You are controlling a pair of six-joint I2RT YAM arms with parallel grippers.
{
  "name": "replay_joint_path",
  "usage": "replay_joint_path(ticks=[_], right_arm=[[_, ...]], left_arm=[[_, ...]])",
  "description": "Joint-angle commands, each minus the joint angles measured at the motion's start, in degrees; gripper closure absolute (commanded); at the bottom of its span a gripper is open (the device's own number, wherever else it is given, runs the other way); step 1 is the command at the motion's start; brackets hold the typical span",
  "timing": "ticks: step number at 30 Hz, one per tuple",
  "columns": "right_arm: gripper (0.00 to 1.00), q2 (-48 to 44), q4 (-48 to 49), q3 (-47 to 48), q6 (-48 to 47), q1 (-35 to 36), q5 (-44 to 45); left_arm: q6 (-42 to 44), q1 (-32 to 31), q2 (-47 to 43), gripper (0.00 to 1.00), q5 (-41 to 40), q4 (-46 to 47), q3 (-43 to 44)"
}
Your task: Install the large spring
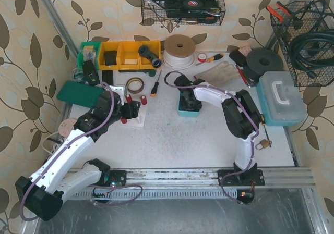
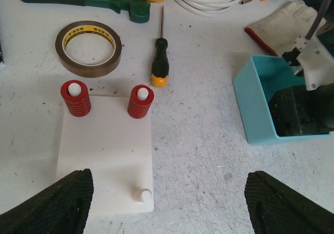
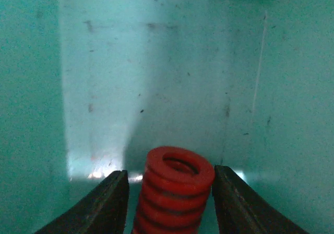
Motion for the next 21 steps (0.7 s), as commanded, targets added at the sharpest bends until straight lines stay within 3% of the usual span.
replay_joint_path(ticks=[1,10,15,21], right_arm=[[0.55,3.85,-0.48,1.45,2.30,-0.61,-1.64],[0.87,0.90,7.21,-0.66,0.47,-0.60,1.16],[0.95,-4.62,11.61,-3.32,-1.58,-0.64,4.10],[0.98,-7.66,13.20,-5.08,-2.73,-0.63,4.14]], left_arm=[[0.72,0.47,-0.45,0.18,-0.02,0.13,1.24],[0.86,0.48,-0.11,0.18,-0.33,-0.91,2.48],[0.66,0.51,-0.36,0.18,-0.48,-0.67,2.14],[0.51,0.47,0.04,0.17,-0.07,-0.73,2.82]])
